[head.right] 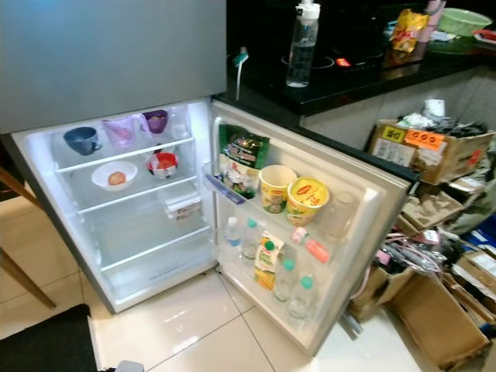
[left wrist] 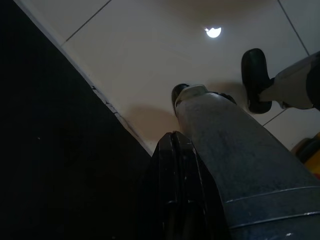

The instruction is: Restocking fridge

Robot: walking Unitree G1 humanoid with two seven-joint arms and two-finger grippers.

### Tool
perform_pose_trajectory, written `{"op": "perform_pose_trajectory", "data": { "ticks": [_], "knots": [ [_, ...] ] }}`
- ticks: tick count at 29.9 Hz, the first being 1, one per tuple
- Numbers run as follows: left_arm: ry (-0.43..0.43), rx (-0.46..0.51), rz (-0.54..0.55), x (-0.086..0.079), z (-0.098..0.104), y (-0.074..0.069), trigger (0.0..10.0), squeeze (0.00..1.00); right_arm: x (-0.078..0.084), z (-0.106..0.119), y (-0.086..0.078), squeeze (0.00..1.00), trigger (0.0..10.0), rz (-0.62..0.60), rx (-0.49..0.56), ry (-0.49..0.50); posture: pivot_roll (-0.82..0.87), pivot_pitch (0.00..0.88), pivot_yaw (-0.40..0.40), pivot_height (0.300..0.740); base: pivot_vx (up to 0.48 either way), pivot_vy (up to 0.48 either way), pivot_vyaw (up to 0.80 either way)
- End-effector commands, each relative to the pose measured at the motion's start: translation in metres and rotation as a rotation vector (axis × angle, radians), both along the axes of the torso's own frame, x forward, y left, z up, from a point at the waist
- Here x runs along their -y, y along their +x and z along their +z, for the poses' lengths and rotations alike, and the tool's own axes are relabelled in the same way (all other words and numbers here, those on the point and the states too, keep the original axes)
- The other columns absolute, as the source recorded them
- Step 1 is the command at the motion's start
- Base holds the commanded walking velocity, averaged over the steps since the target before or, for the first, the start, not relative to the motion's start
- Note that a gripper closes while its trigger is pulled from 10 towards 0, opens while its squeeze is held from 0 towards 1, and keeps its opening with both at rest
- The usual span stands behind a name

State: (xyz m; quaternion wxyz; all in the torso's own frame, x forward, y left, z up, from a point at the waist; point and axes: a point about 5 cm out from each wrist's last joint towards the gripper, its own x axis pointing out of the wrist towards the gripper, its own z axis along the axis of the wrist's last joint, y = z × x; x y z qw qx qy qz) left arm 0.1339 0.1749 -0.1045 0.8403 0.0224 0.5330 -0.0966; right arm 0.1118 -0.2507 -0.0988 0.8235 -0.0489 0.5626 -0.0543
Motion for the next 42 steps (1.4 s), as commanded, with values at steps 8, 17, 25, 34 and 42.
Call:
{"op": "perform_pose_trajectory", "data": {
  "ticks": [8,17,25,34,42],
  "knots": [
    [0.006,-0.032,-0.016,-0.005,-0.002,-0.007,10.0,0.00,0.001,0.000,0.000,0.00,10.0,0.009,0.004,-0.003,-0.10,0.000,0.000,0.740,0.000,-0.465,0.00],
    [0.007,-0.026,0.006,-0.005,-0.001,-0.005,10.0,0.00,0.004,0.001,-0.001,0.00,10.0,-0.008,0.013,0.001,-0.10,0.000,-0.001,0.740,0.000,-0.101,0.00],
    [0.005,-0.025,0.006,-0.004,-0.001,-0.005,10.0,0.00,0.004,0.001,-0.001,0.00,10.0,-0.007,0.005,0.020,-0.10,0.000,-0.002,0.740,0.000,0.000,0.00],
    [0.008,-0.027,0.010,-0.005,-0.002,-0.006,10.0,0.00,0.005,0.001,-0.002,0.00,10.0,0.000,0.001,0.017,-0.10,0.000,-0.001,0.740,0.000,0.000,0.00],
    [0.016,-0.032,0.024,-0.008,-0.002,-0.009,10.0,0.00,0.021,0.018,0.031,0.00,10.0,-0.141,0.172,-0.037,-0.10,0.000,-0.005,0.740,0.000,0.000,0.00]
  ]
}}
